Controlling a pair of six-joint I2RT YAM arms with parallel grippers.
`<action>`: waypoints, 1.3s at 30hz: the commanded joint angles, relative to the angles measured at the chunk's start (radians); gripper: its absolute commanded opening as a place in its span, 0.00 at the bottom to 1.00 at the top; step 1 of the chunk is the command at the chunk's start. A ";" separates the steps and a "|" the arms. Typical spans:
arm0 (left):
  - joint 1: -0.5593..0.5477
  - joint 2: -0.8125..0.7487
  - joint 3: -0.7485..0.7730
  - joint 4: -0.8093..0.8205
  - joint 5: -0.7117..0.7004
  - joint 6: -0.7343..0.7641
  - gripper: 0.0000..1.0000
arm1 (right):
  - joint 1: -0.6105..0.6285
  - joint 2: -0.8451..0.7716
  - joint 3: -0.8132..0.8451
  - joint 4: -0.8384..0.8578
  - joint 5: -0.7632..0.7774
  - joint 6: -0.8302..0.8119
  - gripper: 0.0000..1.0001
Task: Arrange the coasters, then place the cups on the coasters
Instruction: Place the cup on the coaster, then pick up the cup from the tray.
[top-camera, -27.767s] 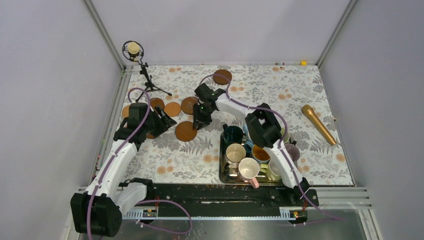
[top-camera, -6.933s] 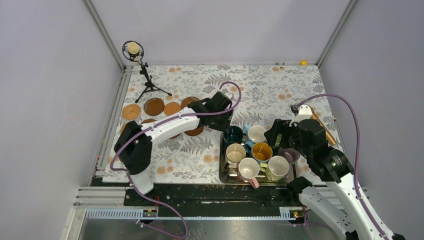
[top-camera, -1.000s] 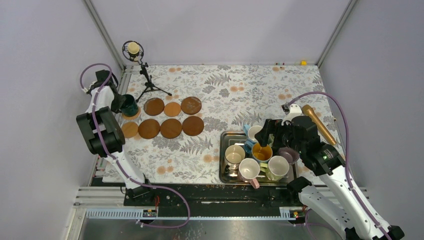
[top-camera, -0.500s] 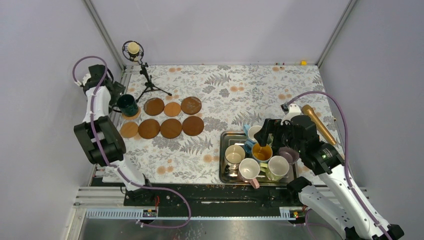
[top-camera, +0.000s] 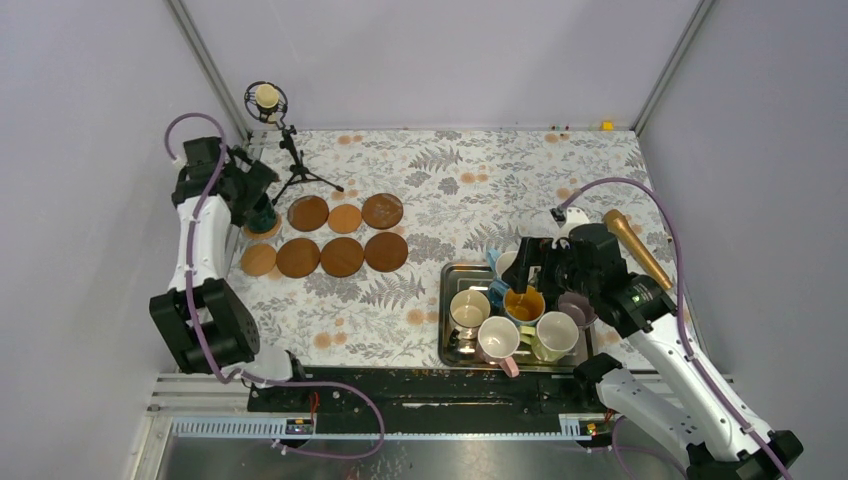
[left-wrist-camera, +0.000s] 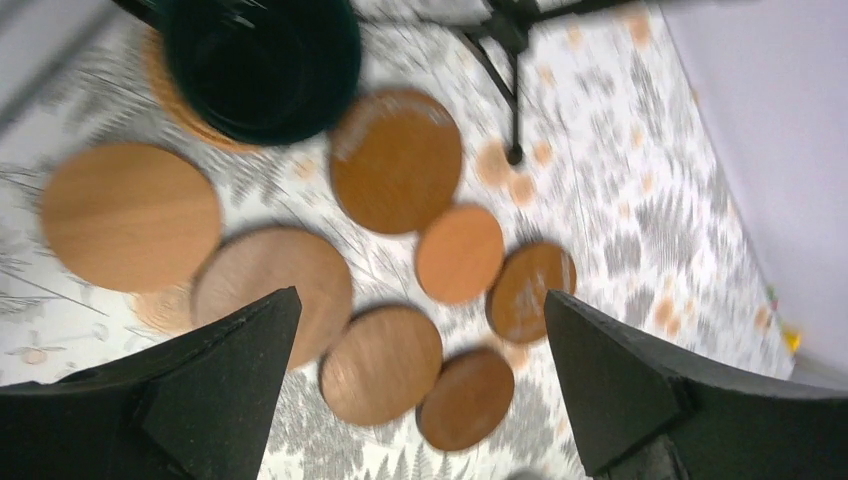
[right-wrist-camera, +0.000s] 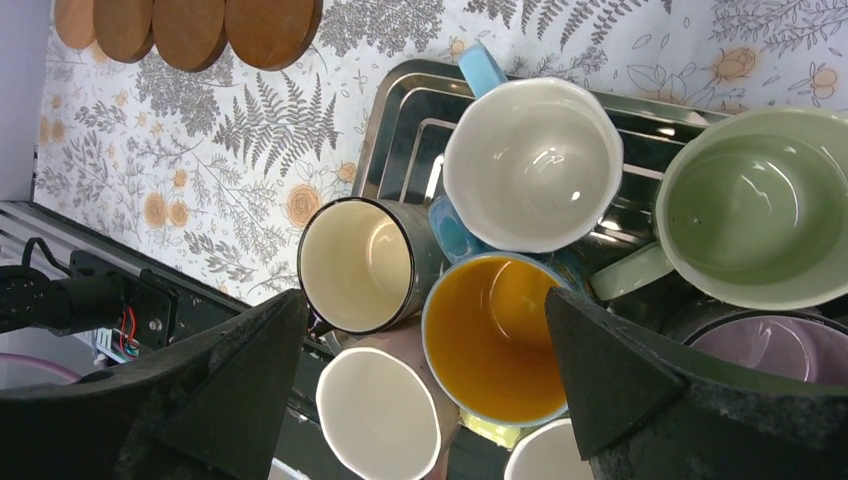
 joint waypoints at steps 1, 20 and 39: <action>-0.167 -0.110 -0.022 0.045 0.075 0.099 0.94 | -0.002 -0.010 0.071 -0.066 0.032 -0.006 0.97; -1.010 -0.140 -0.039 -0.046 0.051 0.200 0.82 | -0.002 -0.012 0.122 -0.160 0.164 -0.017 0.97; -1.316 0.058 0.112 -0.192 -0.100 0.185 0.69 | -0.002 -0.057 0.088 -0.110 0.167 -0.028 0.97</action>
